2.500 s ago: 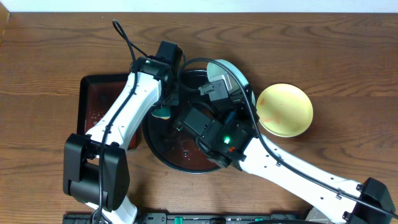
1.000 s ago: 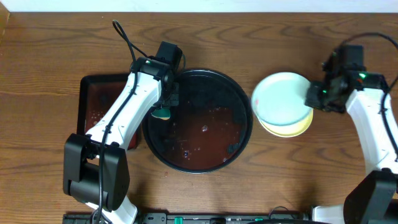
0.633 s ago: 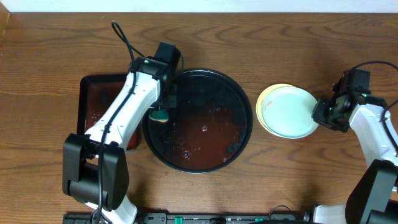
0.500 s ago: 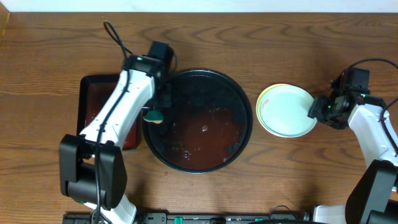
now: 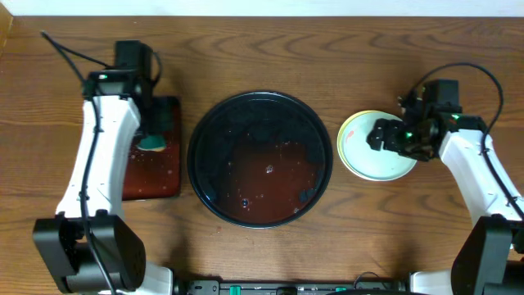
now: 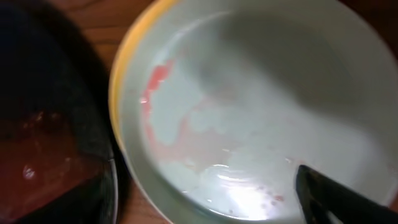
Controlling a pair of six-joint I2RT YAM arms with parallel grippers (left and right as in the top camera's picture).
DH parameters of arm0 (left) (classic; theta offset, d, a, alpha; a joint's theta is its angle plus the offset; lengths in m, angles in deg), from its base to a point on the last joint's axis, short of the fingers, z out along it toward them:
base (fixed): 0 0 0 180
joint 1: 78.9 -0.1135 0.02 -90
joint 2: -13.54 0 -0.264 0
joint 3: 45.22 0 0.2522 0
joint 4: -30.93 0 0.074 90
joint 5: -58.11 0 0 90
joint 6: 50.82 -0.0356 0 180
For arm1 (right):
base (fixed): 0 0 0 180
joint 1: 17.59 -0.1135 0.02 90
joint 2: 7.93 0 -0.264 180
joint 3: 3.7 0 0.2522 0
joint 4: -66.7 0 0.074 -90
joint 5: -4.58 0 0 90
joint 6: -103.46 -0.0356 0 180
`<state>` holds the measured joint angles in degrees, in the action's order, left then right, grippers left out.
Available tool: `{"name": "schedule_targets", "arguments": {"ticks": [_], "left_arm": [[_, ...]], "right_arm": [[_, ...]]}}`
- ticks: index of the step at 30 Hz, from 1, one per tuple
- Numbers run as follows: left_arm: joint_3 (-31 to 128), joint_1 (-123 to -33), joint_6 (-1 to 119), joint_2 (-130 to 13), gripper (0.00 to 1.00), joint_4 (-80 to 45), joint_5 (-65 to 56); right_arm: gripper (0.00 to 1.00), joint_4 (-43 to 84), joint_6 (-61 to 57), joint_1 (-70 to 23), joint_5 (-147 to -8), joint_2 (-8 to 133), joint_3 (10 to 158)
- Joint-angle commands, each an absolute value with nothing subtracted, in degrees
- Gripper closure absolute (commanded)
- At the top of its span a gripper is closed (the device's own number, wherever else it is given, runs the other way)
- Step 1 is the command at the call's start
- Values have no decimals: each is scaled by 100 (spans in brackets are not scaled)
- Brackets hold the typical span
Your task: Clean dirty plates on tray and stack at the side
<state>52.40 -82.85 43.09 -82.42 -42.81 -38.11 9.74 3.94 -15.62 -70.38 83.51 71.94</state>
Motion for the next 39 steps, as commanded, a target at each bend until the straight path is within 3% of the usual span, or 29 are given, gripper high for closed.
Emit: {"name": "schedule_targets", "arguments": {"ticks": [1, 7, 9, 13, 16, 27, 28, 39], "left_arm": [[5041, -8554, 3723, -8502, 92, -4139, -3854], [4936, -8752, 3725, -9036, 91, -4010, -3854], [4936, -8752, 3727, -9193, 76, -3980, -3854], [4936, -8752, 3725, -9451, 66, -3932, -3857], [4936, -8752, 3727, -9512, 51, -3929, -3854], [5277, -8429, 3884, -8430, 46, -4377, -3852], [5277, -8368, 3909, -8216, 25, -4364, -3852], [5277, -8234, 3902, -7331, 24, -4342, -3854]], "right_arm": [[1, 961, 456, -1824, -7040, 8244, 7297], [1, 961, 432, -2034, -6972, 8235, 7299], [1, 963, 432, -2031, -6771, 8230, 7299], [1, 948, 432, -2031, -6629, 8228, 7299], [1, 869, 434, -2031, -6627, 8226, 7306], [1, 30, 755, -2031, -6716, 7361, 8110], [1, -73, 755, -2031, -6777, 7179, 8248], [1, -759, 753, -2027, -7479, 5081, 8982]]}}
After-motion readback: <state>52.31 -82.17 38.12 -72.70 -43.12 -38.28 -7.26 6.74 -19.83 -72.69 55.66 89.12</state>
